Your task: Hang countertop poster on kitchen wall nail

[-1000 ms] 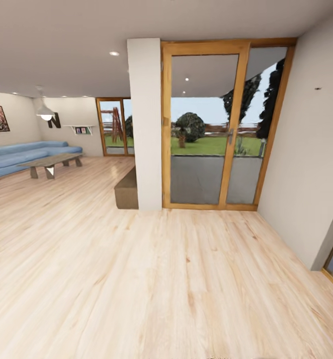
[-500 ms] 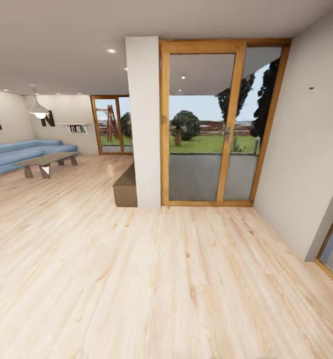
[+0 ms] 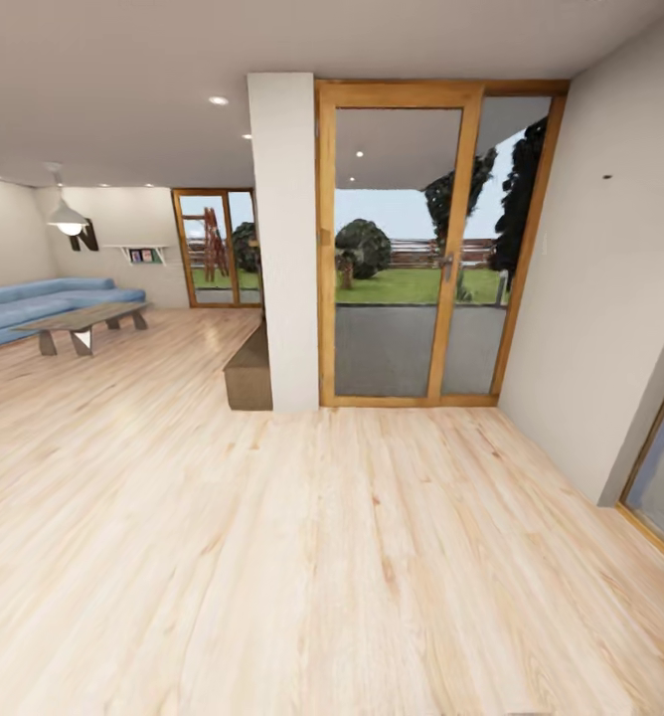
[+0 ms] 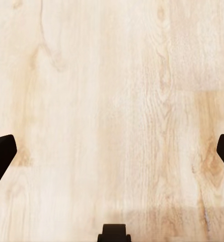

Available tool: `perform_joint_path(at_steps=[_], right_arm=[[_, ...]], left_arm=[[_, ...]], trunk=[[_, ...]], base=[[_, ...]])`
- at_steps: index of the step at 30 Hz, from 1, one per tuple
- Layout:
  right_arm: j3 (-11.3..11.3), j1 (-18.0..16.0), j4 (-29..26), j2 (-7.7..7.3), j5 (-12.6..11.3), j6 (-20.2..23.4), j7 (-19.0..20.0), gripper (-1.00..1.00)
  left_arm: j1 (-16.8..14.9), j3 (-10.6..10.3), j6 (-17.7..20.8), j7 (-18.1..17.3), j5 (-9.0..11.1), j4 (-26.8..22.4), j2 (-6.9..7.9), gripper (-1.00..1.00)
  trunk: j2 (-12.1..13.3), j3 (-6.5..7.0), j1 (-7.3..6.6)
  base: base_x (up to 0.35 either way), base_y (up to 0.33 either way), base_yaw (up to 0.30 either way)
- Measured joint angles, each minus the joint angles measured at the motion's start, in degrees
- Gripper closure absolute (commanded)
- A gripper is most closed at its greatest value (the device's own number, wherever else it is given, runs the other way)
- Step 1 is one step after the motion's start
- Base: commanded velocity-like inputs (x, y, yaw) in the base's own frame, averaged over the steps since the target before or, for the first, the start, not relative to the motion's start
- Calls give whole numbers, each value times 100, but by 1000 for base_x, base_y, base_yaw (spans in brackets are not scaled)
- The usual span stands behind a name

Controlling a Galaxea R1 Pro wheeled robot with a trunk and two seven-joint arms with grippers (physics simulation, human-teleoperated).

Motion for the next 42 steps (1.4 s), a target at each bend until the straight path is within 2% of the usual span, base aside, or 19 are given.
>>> perform_joint_path(at_steps=[42], right_arm=[[1,3,0,0,2,-5,-6,-100]], left_arm=[[0,-4,-6,0,0,0,0,-100]], trunk=[[0,0,2]], base=[[-15,1,-264]])
